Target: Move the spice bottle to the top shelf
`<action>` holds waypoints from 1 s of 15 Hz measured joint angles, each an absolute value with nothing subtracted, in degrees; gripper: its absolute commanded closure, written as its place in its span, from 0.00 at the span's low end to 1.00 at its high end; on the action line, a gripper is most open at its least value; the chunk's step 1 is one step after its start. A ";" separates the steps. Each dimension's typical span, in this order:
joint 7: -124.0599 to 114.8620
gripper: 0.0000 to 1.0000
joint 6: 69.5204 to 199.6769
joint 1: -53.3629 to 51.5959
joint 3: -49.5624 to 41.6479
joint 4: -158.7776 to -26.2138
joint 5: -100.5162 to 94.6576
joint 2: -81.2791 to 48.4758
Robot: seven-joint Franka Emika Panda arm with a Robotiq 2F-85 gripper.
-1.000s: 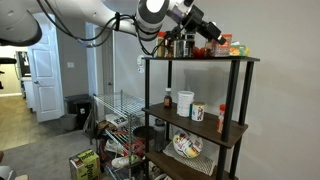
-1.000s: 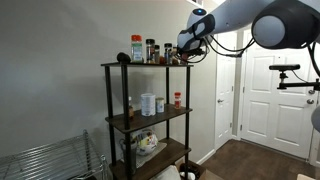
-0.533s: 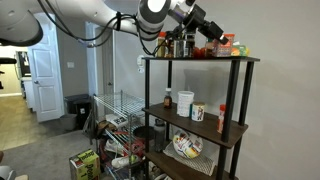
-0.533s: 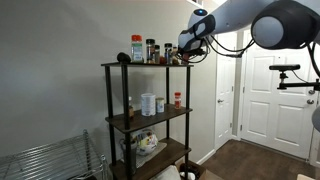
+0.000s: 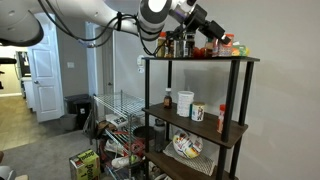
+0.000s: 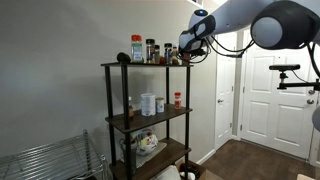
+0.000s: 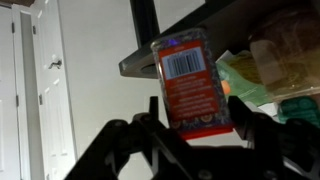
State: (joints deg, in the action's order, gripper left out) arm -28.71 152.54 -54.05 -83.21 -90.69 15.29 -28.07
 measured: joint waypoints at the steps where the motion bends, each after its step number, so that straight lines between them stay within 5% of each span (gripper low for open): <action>1: -28.71 0.00 152.54 -54.00 -83.21 -90.79 15.29 -28.07; 15: -28.71 0.00 153.40 -57.33 -87.22 -93.30 15.29 -28.02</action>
